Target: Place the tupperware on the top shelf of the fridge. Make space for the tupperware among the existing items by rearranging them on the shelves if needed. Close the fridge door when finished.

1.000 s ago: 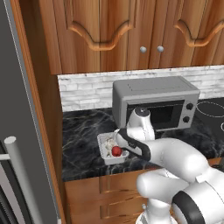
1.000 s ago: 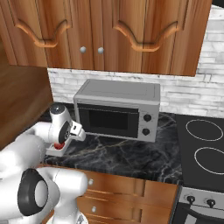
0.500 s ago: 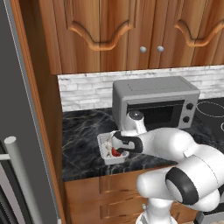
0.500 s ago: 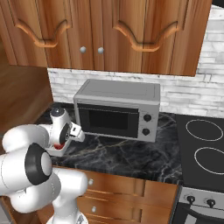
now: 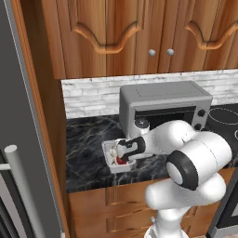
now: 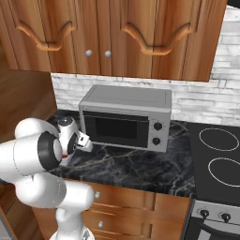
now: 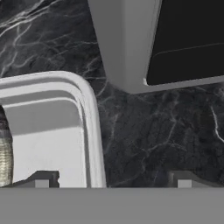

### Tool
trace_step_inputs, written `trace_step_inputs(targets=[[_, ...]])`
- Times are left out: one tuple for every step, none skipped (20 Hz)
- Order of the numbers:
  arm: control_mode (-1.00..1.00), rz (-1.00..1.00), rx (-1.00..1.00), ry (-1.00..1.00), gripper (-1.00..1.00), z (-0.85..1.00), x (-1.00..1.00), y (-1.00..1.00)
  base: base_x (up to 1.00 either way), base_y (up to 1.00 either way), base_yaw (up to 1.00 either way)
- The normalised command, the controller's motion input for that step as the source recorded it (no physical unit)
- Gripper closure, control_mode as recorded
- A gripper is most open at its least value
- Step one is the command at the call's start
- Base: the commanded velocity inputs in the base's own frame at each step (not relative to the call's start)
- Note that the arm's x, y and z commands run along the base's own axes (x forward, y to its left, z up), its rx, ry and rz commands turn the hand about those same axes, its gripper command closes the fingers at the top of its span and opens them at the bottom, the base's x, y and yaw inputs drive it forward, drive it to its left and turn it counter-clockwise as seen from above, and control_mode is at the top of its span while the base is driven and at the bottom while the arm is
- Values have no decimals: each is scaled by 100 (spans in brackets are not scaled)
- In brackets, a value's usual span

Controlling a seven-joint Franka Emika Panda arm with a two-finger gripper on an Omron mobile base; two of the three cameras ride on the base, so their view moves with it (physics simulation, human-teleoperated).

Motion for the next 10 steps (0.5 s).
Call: trace_step_inputs(targets=[[-100,-1,1,0,-100,-26,19,0,0,0,0],[-100,-1,1,0,-100,-27,18,0,0,0,0],[-100,-1,0,0,-100,-28,16,0,0,0,0],[-100,-1,0,0,-100,-30,14,4,0,0,0],[-100,-1,0,0,100,-27,11,5,0,0,0],[-100,-1,0,0,100,-19,5,4,0,0,0],[-100,0,0,0,100,-4,0,0,0,0,0],[-100,0,0,0,100,0,0,0,0,0,0],[-100,0,0,0,100,0,0,0,0,0,0],[-100,0,0,-5,100,0,0,0,0,0,0]])
